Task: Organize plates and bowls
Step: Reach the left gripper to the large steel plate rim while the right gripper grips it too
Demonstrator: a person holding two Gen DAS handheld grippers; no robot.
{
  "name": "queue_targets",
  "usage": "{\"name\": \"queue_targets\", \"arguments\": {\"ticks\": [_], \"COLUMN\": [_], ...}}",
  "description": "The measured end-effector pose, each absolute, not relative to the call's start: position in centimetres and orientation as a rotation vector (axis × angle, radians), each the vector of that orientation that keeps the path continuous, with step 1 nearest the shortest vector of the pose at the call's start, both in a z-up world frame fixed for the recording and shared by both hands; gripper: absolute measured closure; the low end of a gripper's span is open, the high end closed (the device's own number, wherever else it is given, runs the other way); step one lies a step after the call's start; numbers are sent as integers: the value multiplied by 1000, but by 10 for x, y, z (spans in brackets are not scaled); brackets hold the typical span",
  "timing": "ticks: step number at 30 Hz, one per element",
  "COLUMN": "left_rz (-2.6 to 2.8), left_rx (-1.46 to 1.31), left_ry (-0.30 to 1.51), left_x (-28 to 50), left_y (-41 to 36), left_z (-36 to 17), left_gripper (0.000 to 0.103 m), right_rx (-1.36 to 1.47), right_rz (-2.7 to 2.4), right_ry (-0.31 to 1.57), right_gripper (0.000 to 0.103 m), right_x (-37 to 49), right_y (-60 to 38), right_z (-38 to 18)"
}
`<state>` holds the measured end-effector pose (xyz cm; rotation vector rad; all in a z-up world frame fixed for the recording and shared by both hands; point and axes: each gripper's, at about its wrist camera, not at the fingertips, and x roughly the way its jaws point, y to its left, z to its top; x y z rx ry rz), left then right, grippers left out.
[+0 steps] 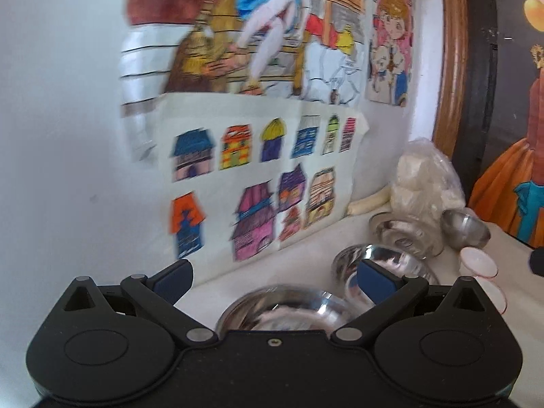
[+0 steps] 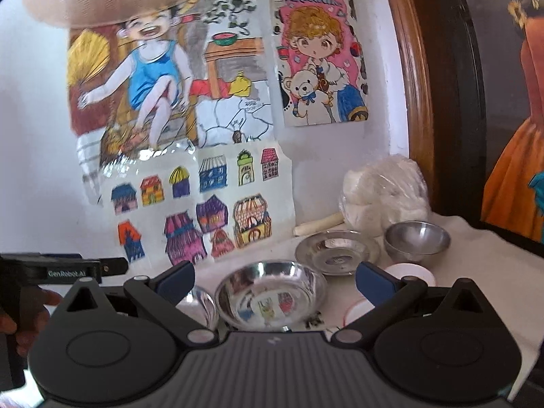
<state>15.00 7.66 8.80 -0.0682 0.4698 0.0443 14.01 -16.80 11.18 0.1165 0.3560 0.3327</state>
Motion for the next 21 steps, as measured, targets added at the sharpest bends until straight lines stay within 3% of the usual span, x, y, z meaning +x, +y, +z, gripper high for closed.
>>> {"name": "queue_targets", "arguments": {"ticks": [16, 21], "left_rz": [-127, -164], "left_rx": [-77, -77], "left_ry": [706, 757], "left_x": [283, 307], "left_y": [49, 41], "left_z": [46, 31], "left_gripper": [1, 1], "right_rx": [416, 429], "right_rz": [371, 331], "right_ry": [583, 616], "right_gripper": [0, 9], "right_x": [205, 213], "right_y": [-163, -156], "right_z": [44, 28]}}
